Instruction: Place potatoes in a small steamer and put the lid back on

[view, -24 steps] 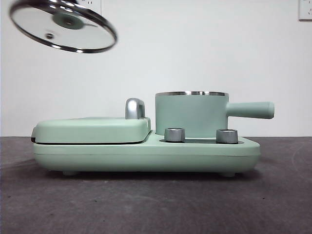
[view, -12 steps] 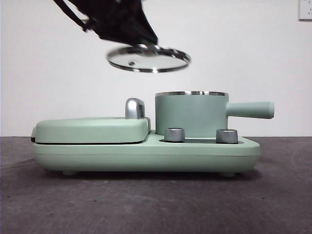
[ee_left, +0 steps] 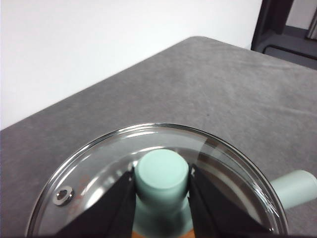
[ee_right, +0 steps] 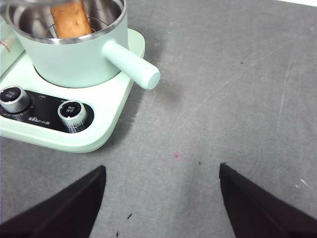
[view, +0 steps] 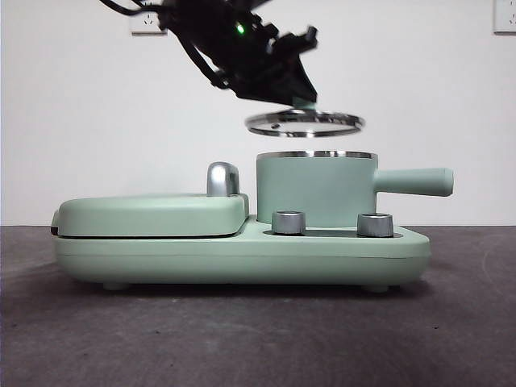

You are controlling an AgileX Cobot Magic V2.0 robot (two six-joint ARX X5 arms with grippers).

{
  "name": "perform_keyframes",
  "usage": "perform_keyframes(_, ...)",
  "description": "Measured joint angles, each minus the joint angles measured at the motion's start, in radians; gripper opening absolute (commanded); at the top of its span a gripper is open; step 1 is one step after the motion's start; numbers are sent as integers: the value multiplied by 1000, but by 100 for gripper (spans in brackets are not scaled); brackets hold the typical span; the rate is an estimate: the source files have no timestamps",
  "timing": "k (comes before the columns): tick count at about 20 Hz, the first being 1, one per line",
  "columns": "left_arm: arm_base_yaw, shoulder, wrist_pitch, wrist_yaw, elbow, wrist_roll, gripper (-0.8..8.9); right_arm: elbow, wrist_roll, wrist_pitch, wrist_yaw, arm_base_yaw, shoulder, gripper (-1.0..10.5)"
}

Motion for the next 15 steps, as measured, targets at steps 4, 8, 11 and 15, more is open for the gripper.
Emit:
perform_keyframes(4, -7, 42, 8, 5, 0, 10, 11, 0, 0, 0, 3, 0, 0, 356)
perform_keyframes(8, -7, 50, 11, 31, 0, 10, 11, 0, 0, 0, 3, 0, 0, 356)
perform_keyframes(11, -8, 69, 17, 35, 2, 10, 11, 0, 0, 0, 5, 0, 0, 356)
perform_keyframes(15, -8, 71, 18, 35, 3, 10, 11, 0, 0, -2, 26, 0, 0, 356)
